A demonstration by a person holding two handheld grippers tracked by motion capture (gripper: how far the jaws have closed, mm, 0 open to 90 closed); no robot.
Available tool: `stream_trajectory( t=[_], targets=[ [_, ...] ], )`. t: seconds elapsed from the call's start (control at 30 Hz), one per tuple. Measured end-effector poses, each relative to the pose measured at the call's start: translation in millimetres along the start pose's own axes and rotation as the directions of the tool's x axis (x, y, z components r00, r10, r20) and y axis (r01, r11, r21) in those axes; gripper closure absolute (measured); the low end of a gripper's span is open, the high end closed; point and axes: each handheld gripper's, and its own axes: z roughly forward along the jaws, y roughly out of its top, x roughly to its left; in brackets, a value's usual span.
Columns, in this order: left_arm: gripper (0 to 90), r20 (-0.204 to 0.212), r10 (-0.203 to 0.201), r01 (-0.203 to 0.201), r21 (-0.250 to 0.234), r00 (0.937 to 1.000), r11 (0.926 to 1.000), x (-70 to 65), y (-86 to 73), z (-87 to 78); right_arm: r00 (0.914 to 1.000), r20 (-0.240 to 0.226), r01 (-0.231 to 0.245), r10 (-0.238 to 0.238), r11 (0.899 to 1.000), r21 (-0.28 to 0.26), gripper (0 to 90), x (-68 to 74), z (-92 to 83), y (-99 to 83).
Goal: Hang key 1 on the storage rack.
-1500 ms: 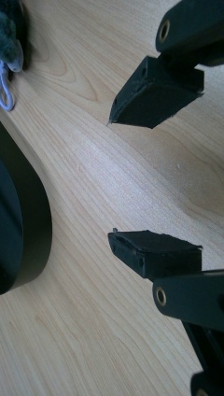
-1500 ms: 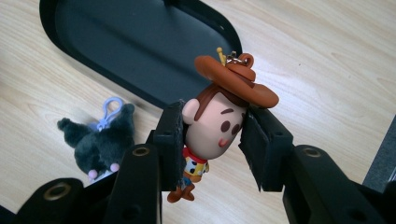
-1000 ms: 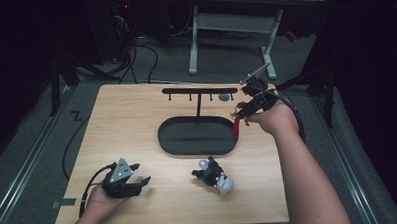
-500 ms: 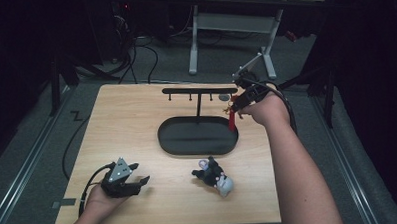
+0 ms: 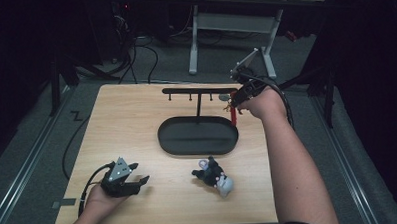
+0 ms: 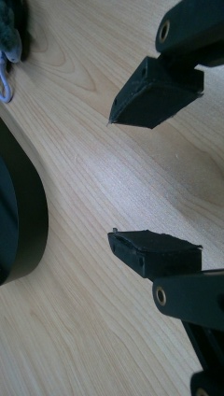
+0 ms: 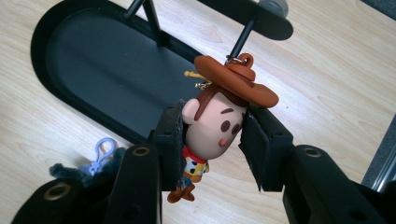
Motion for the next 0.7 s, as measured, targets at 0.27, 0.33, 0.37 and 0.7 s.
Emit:
stream_trajectory(
  t=[0.27, 0.33, 0.37, 0.7],
  targets=[
    [36.8, 0.002, 0.003, -0.003, 0.000, 1.0000, 1.0000, 0.0, 0.0, -0.2, 0.9997, 0.018, -0.015, 0.015, 1.000, 0.001, 60.5, -4.5, 4.5, 1.7],
    [36.9, 0.002, 0.004, -0.004, 0.000, 1.0000, 1.0000, 0.0, 0.0, -0.4, 0.9996, 0.021, -0.021, 0.021, 1.000, 0.003, 60.5, -4.8, 5.6, 0.4],
    [36.9, 0.003, 0.005, -0.005, 0.001, 1.0000, 1.0000, 0.0, 0.1, -0.7, 0.9996, 0.024, -0.017, 0.017, 1.000, 0.001, 60.5, -5.8, 6.6, -0.6],
    [36.9, 0.006, 0.013, -0.013, 0.007, 0.9999, 0.9999, -1.9, 0.1, -0.6, 0.9988, 0.020, -0.045, 0.044, 0.999, 0.018, 60.3, -12.6, 35.6, -15.9]
  ],
)
